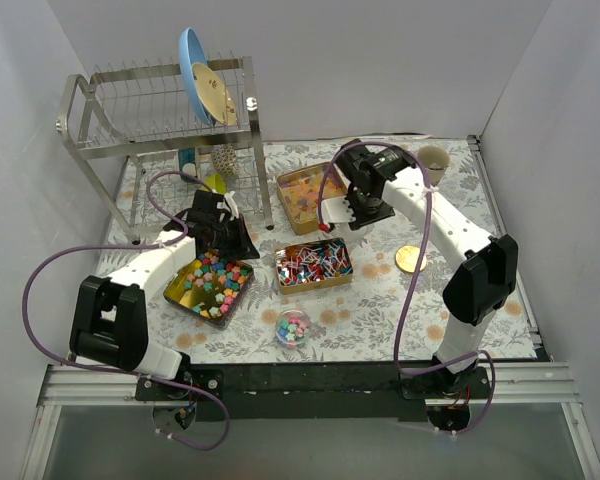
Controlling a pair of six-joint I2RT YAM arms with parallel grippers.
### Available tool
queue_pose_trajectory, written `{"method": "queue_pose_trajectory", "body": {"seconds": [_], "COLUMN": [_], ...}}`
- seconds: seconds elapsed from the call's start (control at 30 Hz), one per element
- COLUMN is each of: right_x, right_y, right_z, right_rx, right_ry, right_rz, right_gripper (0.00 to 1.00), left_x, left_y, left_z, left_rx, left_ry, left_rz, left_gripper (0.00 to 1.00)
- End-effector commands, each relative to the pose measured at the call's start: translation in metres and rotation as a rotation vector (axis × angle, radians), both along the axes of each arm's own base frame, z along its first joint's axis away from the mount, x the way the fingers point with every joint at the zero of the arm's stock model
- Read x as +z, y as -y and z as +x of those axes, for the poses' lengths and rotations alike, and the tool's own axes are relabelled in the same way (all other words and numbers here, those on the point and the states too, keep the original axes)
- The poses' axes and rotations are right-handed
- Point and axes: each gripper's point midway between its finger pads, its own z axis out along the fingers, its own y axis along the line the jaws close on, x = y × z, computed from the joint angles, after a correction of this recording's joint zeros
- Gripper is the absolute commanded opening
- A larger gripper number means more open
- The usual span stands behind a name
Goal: Pack the candies
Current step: Scoop the fake candies from the storage box.
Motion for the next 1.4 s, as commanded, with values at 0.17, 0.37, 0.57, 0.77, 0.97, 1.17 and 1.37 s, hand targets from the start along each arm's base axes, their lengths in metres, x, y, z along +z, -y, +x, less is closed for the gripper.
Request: {"method": "queue_pose_trajectory", "body": {"seconds": [0.17, 0.37, 0.57, 0.77, 0.97, 1.17, 1.37], "right_x": [0.014, 0.011, 0.005, -0.011, -0.032, -0.069, -0.087], "right_y": [-0.012, -0.02, -0.037, -0.051, -0.04, -0.019, -0.026], "right_z": [0.003, 0.003, 0.0, -0.009, -0.024, -0.058, -0.061], "right_rx": [0.063, 0.107, 0.194, 0.244, 0.216, 0.113, -0.042], "right_ry": [0.123, 0.177, 0.232, 0.242, 0.197, 0.026, -0.036], "right_rz": [-0.213, -0.355, -0.508, -0.599, -0.618, -0.512, -0.409], "right_gripper": [0.01, 0.01, 0.01, 0.01, 0.01, 0.01, 0.01], "left_x": [-0.018, -0.03, -0.041, -0.059, -0.063, -0.065, -0.069], "left_y": [0.012, 0.019, 0.018, 0.021, 0.042, 0.067, 0.076], "left_z": [0.006, -0.002, -0.008, -0.021, -0.027, -0.034, -0.037], "left_rx": [0.03, 0.034, 0.063, 0.05, -0.008, -0.097, -0.123], "left_ry": [-0.022, -0.055, -0.078, -0.128, -0.149, -0.193, -0.221], "left_rz": [0.014, 0.042, 0.074, 0.077, 0.005, -0.094, -0.136], "left_gripper": [0.0, 0.0, 0.0, 0.0, 0.0, 0.0, 0.0]}}
